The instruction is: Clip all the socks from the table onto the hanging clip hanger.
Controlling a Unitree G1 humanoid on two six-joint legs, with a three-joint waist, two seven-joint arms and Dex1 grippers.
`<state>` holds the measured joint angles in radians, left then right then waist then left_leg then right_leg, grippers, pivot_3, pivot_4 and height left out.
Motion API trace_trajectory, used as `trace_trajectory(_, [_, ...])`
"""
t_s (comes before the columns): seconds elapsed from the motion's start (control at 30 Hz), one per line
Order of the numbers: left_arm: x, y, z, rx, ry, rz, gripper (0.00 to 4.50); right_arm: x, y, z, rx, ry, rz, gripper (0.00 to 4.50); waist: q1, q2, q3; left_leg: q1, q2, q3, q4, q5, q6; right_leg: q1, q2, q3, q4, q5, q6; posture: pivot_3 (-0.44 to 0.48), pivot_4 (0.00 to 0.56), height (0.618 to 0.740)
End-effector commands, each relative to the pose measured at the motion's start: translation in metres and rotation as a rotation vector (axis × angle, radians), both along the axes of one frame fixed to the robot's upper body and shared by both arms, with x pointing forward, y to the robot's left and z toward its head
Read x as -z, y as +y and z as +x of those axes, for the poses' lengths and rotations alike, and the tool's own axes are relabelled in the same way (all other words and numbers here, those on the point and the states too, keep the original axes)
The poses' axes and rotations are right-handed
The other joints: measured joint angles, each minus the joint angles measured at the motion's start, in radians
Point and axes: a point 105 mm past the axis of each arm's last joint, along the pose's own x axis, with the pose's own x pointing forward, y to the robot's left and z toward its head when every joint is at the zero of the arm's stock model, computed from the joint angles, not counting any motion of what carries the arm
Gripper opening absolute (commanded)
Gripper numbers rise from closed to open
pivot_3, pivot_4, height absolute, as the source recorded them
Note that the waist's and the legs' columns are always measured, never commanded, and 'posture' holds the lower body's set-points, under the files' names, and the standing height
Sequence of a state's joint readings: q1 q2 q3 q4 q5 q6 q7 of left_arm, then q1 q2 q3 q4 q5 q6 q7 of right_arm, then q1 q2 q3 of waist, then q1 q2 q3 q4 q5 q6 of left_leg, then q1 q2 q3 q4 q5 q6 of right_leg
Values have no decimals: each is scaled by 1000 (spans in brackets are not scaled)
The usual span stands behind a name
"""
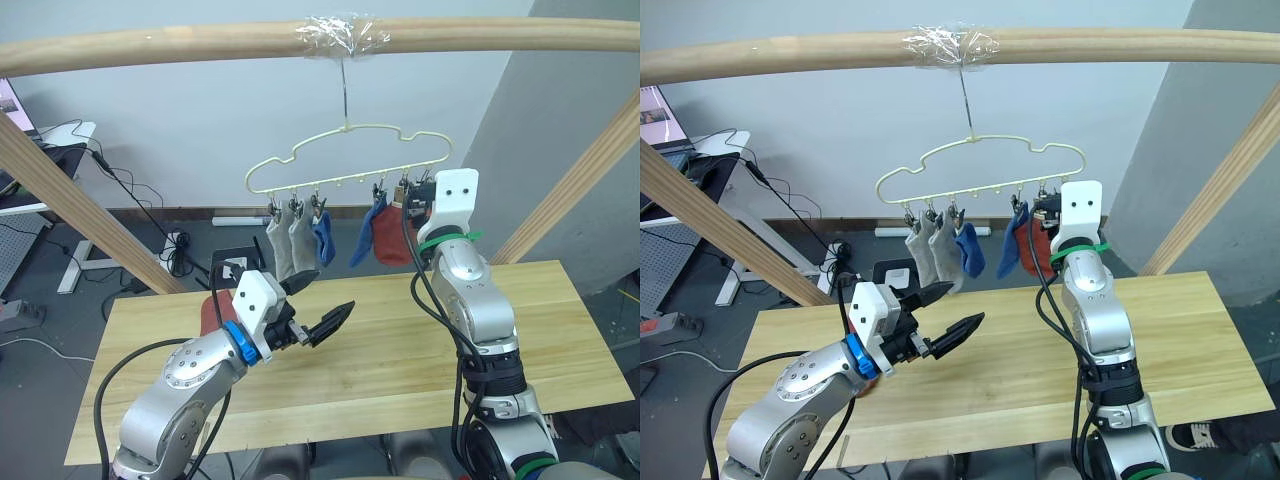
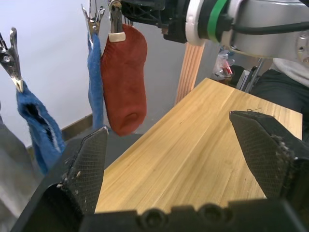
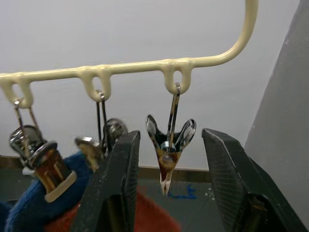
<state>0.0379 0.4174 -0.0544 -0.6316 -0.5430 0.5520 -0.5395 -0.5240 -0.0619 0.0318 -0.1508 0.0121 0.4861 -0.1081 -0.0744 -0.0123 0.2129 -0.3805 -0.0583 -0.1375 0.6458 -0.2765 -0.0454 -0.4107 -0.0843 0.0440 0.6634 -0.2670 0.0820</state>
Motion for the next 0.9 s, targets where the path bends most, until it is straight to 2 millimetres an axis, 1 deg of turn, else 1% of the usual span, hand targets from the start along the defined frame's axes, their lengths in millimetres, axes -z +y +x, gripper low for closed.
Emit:
trace_trajectory(0.03, [-12,-6,-7,35,-58,-13,4500,-15,-2,-1,10,-63,-3,2115,0,0,0,0,0,0,0,0,0,0,0,0,0,0,0,-30,193,740])
trace_trajectory(0.23, [-11,-6,-8,37,-56,-11,4500,-15,-6,1,23,-63,-7,2115,0,0,0,0,0,0,0,0,0,0,0,0,0,0,0,-29,196,740])
trace_trajectory(0.53, [-10,-6,-8,43,-63,-4,4500,-18,2,0,-4,-70,6,2115,0,0,0,0,0,0,0,0,0,0,0,0,0,0,0,-29,196,740])
trace_trajectory(0.63, [-9,-6,-9,45,-61,-2,4500,-18,3,0,-12,-74,13,1491,0,0,0,0,0,0,0,0,0,0,0,0,0,0,0,-24,192,740])
trace_trajectory(0.73, [-9,-6,-9,44,-61,-2,4500,-19,5,0,-20,-79,17,460,0,0,0,0,0,0,0,0,0,0,0,0,0,0,0,-24,192,740])
trace_trajectory(0.77, [-9,-6,-9,44,-62,-3,4500,-20,5,0,-22,-81,17,185,0,0,0,0,0,0,0,0,0,0,0,0,0,0,0,-24,192,740])
trace_trajectory(0.8, [-8,-6,-9,44,-62,-4,4500,-20,5,0,-21,-82,14,113,0,0,0,0,0,0,0,0,0,0,0,0,0,0,0,-22,190,740])
trace_trajectory(0.9, [-7,-7,-10,45,-58,-5,4500,-20,2,0,-20,-84,1,114,0,0,0,0,0,0,0,0,0,0,0,0,0,0,0,-23,190,740])
